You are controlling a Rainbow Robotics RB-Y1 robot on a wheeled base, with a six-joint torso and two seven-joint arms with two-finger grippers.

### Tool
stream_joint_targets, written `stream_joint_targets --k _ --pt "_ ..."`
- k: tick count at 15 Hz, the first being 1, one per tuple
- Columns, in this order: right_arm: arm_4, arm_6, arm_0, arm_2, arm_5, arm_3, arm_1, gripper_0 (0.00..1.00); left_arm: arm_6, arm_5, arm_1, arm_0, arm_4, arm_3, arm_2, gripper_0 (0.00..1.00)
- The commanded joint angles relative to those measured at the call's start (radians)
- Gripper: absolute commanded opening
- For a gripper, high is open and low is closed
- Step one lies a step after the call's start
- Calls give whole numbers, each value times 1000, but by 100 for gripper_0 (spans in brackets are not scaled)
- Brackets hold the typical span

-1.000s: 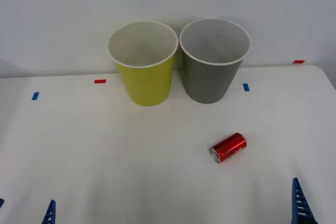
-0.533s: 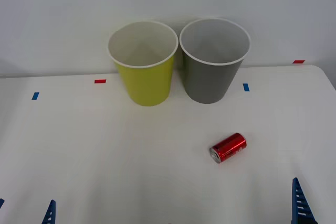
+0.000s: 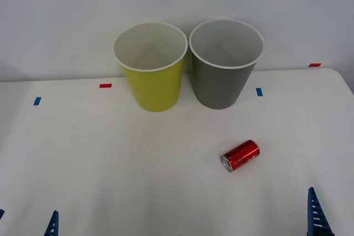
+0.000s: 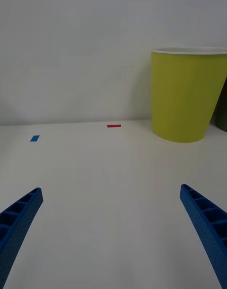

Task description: Put cans in the gray bin and PET bottles in the light green bin.

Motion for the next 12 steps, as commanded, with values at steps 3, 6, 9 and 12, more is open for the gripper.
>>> stream_joint_targets --k 3,6,9,12 --pt "0 0 0 0 0 0 0 100 0 0 0 0 0 0 0 100" --pt "0 0 0 0 0 0 0 100 0 0 0 0 0 0 0 100" --pt "0 0 0 0 0 0 0 100 0 0 0 0 0 0 0 100" --pt "0 2 -20 6 23 44 12 100 0 0 0 0 0 0 0 100"
